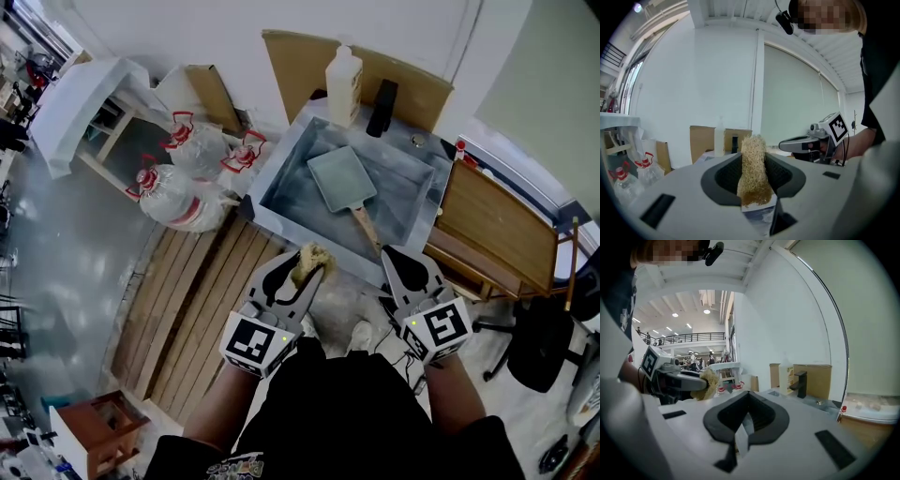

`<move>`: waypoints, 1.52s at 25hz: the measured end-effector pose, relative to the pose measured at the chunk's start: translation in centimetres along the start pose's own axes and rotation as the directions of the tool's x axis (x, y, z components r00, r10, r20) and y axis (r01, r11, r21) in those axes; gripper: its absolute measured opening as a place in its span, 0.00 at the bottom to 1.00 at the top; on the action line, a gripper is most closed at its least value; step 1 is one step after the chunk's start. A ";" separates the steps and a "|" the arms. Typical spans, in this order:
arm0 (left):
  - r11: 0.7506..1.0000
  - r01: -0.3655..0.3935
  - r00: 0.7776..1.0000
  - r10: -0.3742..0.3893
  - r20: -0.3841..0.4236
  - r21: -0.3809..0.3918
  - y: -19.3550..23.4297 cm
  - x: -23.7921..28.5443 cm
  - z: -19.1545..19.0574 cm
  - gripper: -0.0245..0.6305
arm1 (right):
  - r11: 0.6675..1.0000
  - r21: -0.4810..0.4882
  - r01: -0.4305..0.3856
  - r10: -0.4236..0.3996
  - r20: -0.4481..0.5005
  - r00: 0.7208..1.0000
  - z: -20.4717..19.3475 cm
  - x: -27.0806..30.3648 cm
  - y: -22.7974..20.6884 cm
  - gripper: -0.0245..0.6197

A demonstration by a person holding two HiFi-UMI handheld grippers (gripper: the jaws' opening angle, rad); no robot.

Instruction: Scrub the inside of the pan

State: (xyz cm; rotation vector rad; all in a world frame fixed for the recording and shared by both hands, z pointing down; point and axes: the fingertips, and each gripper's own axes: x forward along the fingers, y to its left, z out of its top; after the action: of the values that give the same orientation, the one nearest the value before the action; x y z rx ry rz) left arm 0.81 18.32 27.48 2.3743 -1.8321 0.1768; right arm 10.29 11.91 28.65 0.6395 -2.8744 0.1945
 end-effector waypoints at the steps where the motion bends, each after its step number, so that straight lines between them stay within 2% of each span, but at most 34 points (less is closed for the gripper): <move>1: 1.000 0.006 1.000 -0.006 0.000 0.001 0.5 0.0 0.0 0.26 | 1.000 0.000 0.007 -0.007 -0.002 1.000 0.1 0.4 0.1 0.05; 9: 0.998 0.056 0.998 -0.056 -0.009 -0.016 4.7 0.2 -0.1 0.26 | 0.997 0.007 0.071 -0.071 -0.004 0.997 0.8 3.9 1.0 0.05; 26: 0.993 0.115 0.993 -0.115 0.004 0.004 13.1 -0.6 -1.0 0.26 | 0.984 0.034 0.173 -0.172 -0.018 0.985 1.1 10.3 3.2 0.05; 31: 0.994 0.105 0.994 -0.105 0.000 -0.011 14.4 -0.1 -1.3 0.26 | 0.980 0.041 0.197 -0.196 -0.033 0.980 0.8 10.8 2.3 0.05; 38: 0.995 0.093 0.996 -0.093 -0.013 -0.029 15.1 2.0 -1.5 0.26 | 0.971 0.057 0.231 -0.228 -0.054 0.972 0.5 11.0 -1.2 0.05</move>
State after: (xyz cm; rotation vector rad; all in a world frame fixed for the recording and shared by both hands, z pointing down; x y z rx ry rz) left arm -13.32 12.93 29.86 2.4262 -1.7022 0.1560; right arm 0.95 6.27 30.63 0.9585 -2.7293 0.2621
